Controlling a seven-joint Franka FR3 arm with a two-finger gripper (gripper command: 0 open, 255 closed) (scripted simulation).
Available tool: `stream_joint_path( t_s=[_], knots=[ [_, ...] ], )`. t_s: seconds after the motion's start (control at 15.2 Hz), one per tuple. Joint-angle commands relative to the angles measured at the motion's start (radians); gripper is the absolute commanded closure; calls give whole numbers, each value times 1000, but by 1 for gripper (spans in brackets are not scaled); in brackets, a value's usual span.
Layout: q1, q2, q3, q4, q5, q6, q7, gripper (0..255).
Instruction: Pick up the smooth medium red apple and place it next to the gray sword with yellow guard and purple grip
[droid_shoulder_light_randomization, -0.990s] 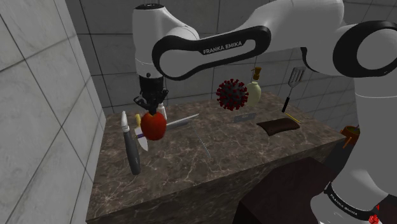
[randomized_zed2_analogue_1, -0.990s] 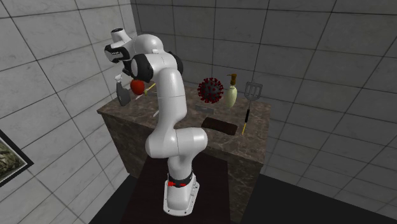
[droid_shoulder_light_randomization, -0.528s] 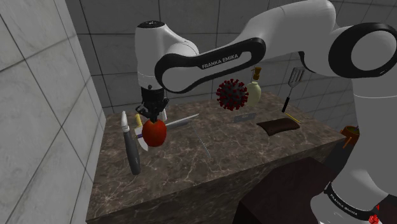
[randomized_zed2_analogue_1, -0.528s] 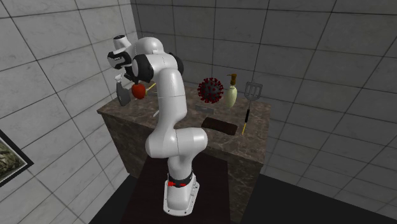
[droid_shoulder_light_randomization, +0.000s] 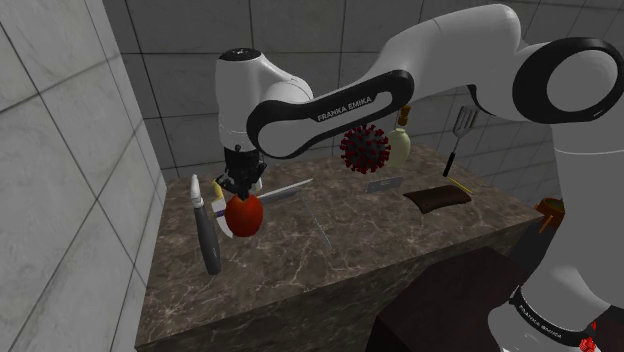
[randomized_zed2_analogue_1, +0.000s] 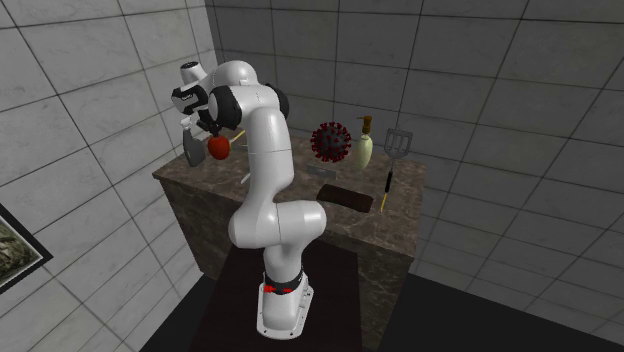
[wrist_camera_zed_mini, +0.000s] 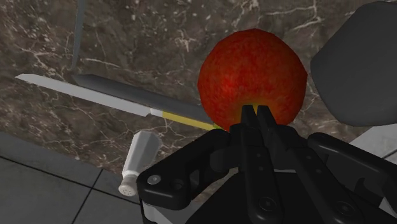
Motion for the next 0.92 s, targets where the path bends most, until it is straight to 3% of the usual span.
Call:
stream_joint_path(
  t_s=[0.0, 0.13, 0.2, 0.53, 0.86],
  knots=[
    [0, 0, 0, 0, 0, 1, 0, 255],
    [0, 0, 0, 0, 0, 1, 0, 255],
    [0, 0, 0, 0, 0, 1, 0, 0],
    [0, 0, 0, 0, 0, 1, 0, 0],
    [-3, -57, 19, 38, 31, -90, -19, 0]
  ],
)
